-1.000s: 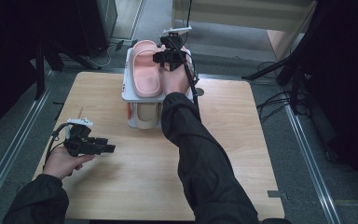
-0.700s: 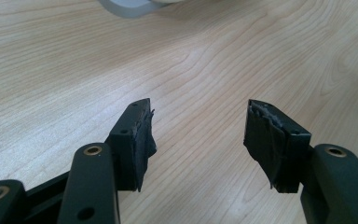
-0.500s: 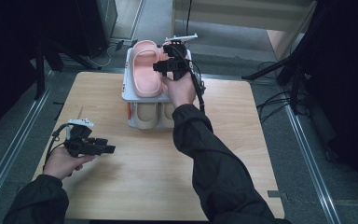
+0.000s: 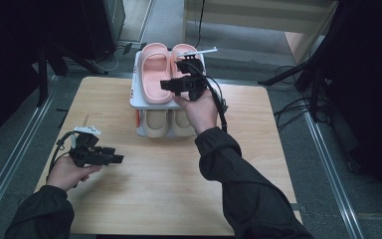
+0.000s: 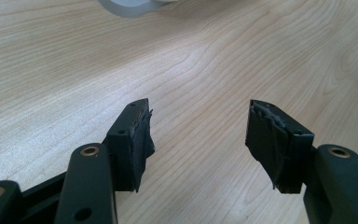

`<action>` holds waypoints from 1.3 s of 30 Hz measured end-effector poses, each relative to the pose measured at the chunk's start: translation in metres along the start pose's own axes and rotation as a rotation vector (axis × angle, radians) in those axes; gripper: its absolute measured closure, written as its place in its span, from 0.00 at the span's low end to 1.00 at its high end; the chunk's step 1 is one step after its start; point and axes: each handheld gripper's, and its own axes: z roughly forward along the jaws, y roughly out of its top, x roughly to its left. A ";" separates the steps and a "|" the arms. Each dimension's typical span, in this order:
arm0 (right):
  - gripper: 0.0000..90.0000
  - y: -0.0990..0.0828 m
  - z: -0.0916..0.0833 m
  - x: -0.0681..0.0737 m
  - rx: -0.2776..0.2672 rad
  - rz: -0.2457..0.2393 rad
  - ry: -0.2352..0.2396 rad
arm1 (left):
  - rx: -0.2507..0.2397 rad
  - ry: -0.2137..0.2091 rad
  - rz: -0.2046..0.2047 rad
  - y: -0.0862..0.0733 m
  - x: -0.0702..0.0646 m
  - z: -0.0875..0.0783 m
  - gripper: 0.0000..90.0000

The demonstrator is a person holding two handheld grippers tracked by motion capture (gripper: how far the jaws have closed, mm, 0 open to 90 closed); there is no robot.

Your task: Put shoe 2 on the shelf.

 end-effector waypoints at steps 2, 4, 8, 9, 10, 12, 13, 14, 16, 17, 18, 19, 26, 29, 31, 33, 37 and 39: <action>0.64 -0.007 -0.005 0.004 0.003 -0.015 0.020 | 0.001 0.001 0.001 0.001 0.000 0.001 0.44; 0.64 -0.015 -0.009 0.008 0.002 -0.027 0.038 | 0.004 0.000 0.006 0.002 0.000 0.002 0.43; 0.65 -0.033 -0.015 0.012 0.012 -0.064 0.057 | 0.005 -0.003 0.010 0.005 -0.001 0.004 0.43; 0.65 -0.037 -0.016 0.012 0.015 -0.070 0.066 | 0.006 -0.002 0.011 0.006 -0.002 0.005 0.43; 0.65 -0.042 -0.017 0.012 0.020 -0.068 0.077 | 0.007 -0.006 0.012 0.006 -0.001 0.005 0.42; 0.65 -0.051 -0.018 0.011 0.029 -0.060 0.101 | 0.009 -0.006 0.008 0.008 -0.002 0.007 0.42; 0.65 -0.057 -0.019 0.009 0.035 -0.043 0.125 | 0.012 -0.011 0.007 0.009 -0.002 0.008 0.42; 0.65 -0.062 -0.019 0.008 0.039 -0.036 0.138 | 0.015 -0.009 0.007 0.010 -0.002 0.009 0.41; 0.65 -0.071 -0.020 0.006 0.045 -0.040 0.144 | 0.019 -0.013 0.005 0.012 -0.002 0.010 0.40; 0.65 -0.074 -0.020 0.005 0.048 -0.039 0.146 | 0.019 -0.014 0.008 0.013 -0.002 0.011 0.40; 0.65 -0.079 -0.021 0.004 0.046 -0.046 0.151 | 0.019 -0.017 0.006 0.014 -0.003 0.012 0.40; 0.65 -0.084 -0.021 0.003 0.039 -0.056 0.159 | 0.020 -0.017 0.007 0.015 -0.003 0.013 0.40; 0.63 -0.110 -0.027 -0.004 0.015 -0.097 0.206 | 0.043 -0.030 0.023 0.023 -0.007 0.021 0.40; 0.63 -0.123 -0.029 -0.008 0.021 -0.095 0.215 | 0.045 -0.036 0.035 0.025 -0.009 0.024 0.40; 0.63 -0.133 -0.030 -0.012 0.021 -0.093 0.218 | 0.050 -0.039 0.040 0.026 -0.010 0.025 0.40; 0.63 -0.140 -0.030 -0.015 0.020 -0.093 0.218 | 0.049 -0.043 0.038 0.027 -0.012 0.026 0.40; 0.60 -0.154 -0.030 -0.022 0.010 -0.066 0.258 | 0.055 -0.044 0.042 0.028 -0.013 0.027 0.40; 0.59 -0.161 -0.030 -0.025 0.004 -0.070 0.269 | 0.061 -0.043 0.045 0.028 -0.013 0.028 0.40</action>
